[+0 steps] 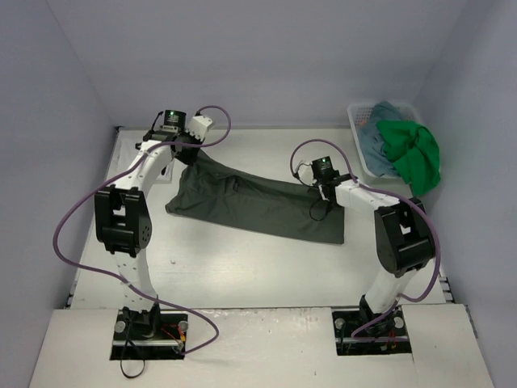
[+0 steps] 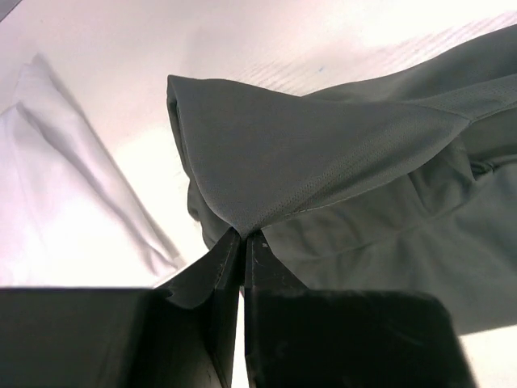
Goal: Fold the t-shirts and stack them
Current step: Fold the tshirt
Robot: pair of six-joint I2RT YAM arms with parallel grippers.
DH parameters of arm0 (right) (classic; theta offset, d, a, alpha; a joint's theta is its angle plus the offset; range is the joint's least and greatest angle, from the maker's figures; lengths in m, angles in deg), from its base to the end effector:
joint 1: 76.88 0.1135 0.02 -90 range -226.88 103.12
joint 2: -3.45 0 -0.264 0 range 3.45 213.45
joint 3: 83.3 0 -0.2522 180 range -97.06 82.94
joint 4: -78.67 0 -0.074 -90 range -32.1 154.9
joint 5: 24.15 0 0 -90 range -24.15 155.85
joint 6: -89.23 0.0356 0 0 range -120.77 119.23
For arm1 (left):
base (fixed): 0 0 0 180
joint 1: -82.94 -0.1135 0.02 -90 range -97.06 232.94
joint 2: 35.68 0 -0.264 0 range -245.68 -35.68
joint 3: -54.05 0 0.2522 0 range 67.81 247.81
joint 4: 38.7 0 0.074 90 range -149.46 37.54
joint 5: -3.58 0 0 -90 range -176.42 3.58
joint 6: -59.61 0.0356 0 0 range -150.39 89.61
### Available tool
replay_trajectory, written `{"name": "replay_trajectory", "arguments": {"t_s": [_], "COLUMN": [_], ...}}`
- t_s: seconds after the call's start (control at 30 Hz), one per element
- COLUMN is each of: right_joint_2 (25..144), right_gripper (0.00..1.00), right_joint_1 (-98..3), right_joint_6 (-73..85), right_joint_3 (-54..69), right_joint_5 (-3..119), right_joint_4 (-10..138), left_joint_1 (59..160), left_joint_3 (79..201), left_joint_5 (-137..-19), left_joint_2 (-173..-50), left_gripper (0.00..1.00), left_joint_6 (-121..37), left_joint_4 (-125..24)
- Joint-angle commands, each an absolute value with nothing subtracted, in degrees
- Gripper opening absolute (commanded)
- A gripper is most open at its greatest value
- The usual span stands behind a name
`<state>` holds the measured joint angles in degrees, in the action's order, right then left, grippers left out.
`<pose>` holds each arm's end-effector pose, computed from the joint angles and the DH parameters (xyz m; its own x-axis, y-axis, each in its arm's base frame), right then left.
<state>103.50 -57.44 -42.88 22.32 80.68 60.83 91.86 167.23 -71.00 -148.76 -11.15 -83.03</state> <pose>0.3538 0.1152 0.1896 -0.3833 -0.8227 -0.4199 -0.5442 0.5684 -0.6171 0.4464 -0.0796 0.2813 -0.5393 0.4062 -0.7376 0.5459 0.8356 0.0610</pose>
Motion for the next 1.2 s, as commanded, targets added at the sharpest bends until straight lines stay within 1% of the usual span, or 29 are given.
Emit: {"name": "replay_trajectory", "arguments": {"t_s": [0.0,0.4,0.87,1.17], "right_joint_2": [99.2,97.4,93.5,91.6], "right_gripper": [0.0,0.0,0.0,0.0], "right_joint_1": [-56.6,-55.4,-55.0,-54.2], "right_joint_6": [-42.3,-43.0,-45.7,-45.9], "right_joint_3": [22.5,24.2,27.5,29.6], "right_joint_5": [82.2,81.9,80.3,78.8], "right_joint_4": [60.5,58.9,56.3,55.2], "left_joint_1": [91.0,90.9,90.3,90.3], "left_joint_3": [166.4,163.0,158.4,158.2], "left_joint_5": [-69.8,-66.2,-65.1,-64.9], "left_joint_2": [-142.2,-138.7,-137.0,-136.4], "left_gripper": [0.0,0.0,0.0,0.0], "left_joint_6": [-11.4,-9.6,-5.0,-3.6], "left_joint_4": [-83.3,-88.9,-95.5,-98.3]}}
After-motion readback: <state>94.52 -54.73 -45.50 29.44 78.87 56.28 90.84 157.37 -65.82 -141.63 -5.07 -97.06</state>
